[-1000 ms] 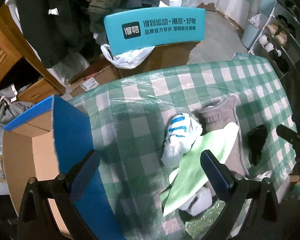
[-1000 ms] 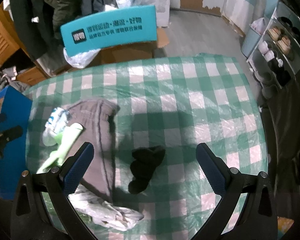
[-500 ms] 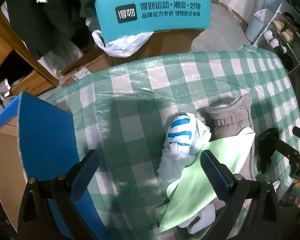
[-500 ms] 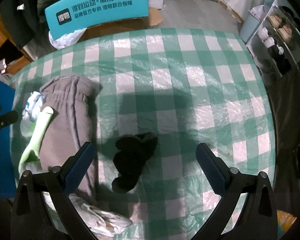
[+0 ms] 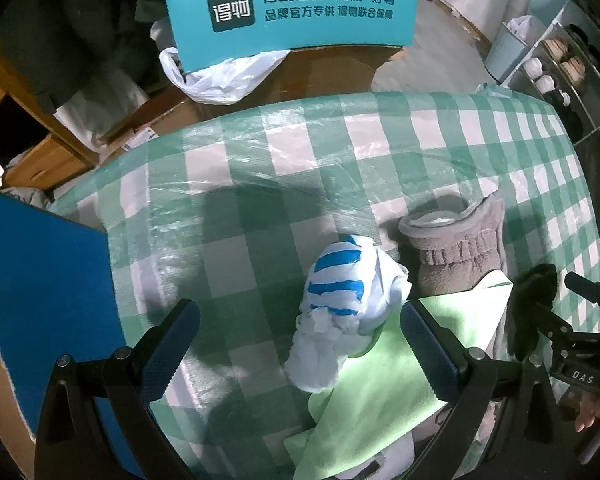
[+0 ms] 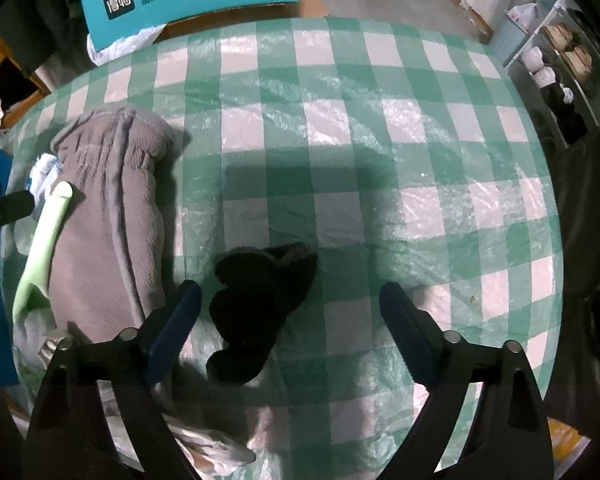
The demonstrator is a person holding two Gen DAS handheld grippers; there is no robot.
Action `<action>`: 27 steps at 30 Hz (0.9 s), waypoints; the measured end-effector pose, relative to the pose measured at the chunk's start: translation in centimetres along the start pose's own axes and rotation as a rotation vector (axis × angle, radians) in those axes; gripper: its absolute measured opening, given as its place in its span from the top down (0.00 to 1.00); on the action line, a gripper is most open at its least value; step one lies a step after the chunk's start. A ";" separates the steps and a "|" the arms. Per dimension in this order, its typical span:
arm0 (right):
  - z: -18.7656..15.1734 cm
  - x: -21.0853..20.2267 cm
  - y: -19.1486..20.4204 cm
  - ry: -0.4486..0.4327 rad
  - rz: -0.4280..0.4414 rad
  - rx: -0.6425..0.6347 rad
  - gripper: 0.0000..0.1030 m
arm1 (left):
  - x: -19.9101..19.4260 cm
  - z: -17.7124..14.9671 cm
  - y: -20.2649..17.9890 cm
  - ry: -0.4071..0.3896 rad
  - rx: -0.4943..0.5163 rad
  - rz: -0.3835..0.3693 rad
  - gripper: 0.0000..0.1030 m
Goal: Organize soft objects
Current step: 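Grasp the blue-striped sock with the left tool while the right tool grasps the black sock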
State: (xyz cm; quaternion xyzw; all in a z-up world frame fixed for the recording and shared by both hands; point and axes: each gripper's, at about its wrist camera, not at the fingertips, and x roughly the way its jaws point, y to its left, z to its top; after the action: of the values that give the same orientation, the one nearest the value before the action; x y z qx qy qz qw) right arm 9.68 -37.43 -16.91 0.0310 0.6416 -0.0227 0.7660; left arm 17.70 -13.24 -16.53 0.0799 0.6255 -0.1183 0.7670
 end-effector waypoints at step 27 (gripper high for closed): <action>1.0 -0.8 1.3 -0.025 0.049 -0.019 0.65 | 0.4 -0.2 0.8 -0.010 0.022 -0.048 0.58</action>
State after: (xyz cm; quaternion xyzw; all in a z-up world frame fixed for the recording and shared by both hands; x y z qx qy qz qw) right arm 10.66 -36.24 -15.89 0.0393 0.6311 0.0017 0.7747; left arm 17.83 -12.50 -16.99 0.0727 0.6222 -0.1437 0.7661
